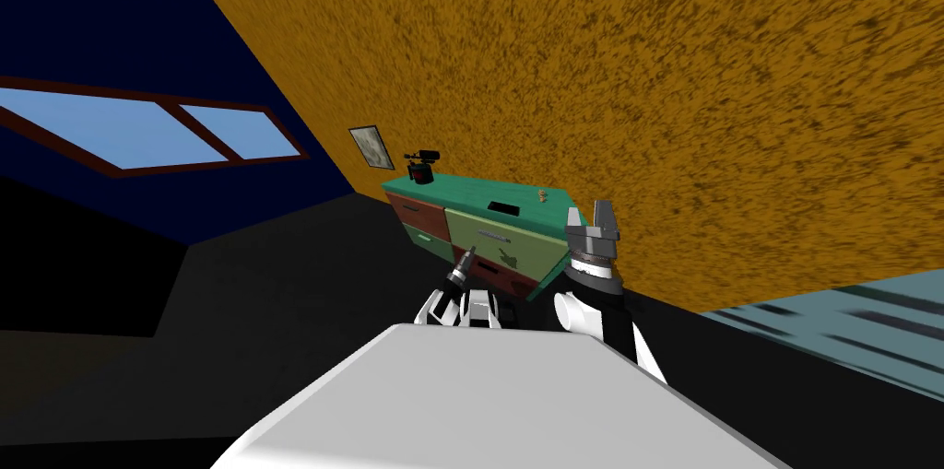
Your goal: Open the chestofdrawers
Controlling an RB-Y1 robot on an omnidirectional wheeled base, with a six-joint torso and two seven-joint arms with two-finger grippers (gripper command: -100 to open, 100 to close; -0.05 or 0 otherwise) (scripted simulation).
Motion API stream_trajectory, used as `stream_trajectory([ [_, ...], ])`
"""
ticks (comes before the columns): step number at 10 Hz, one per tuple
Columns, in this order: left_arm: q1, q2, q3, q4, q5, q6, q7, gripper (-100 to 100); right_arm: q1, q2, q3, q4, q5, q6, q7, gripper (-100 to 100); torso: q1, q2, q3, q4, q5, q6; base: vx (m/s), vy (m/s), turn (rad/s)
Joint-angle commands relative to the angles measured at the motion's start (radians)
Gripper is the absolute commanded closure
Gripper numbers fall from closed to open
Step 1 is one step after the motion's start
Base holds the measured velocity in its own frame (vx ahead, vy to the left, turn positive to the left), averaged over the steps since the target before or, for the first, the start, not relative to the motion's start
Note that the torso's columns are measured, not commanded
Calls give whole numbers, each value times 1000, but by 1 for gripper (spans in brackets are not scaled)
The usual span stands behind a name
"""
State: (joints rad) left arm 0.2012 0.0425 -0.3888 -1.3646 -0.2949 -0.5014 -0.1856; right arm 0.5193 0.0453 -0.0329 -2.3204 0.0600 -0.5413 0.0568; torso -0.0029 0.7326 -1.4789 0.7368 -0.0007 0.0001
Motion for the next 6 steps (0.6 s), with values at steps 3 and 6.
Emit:
stream_trajectory([
  [3,-3,81,3,4,1,-10,-2,-100,0,0,0,0,0,0,0,0,2,1,0,0,0,0,43,-20,-3],
  [6,-12,80,15,32,8,-28,-3,-100,1,0,0,0,0,0,0,0,2,2,1,0,0,0,161,-62,-15],
])
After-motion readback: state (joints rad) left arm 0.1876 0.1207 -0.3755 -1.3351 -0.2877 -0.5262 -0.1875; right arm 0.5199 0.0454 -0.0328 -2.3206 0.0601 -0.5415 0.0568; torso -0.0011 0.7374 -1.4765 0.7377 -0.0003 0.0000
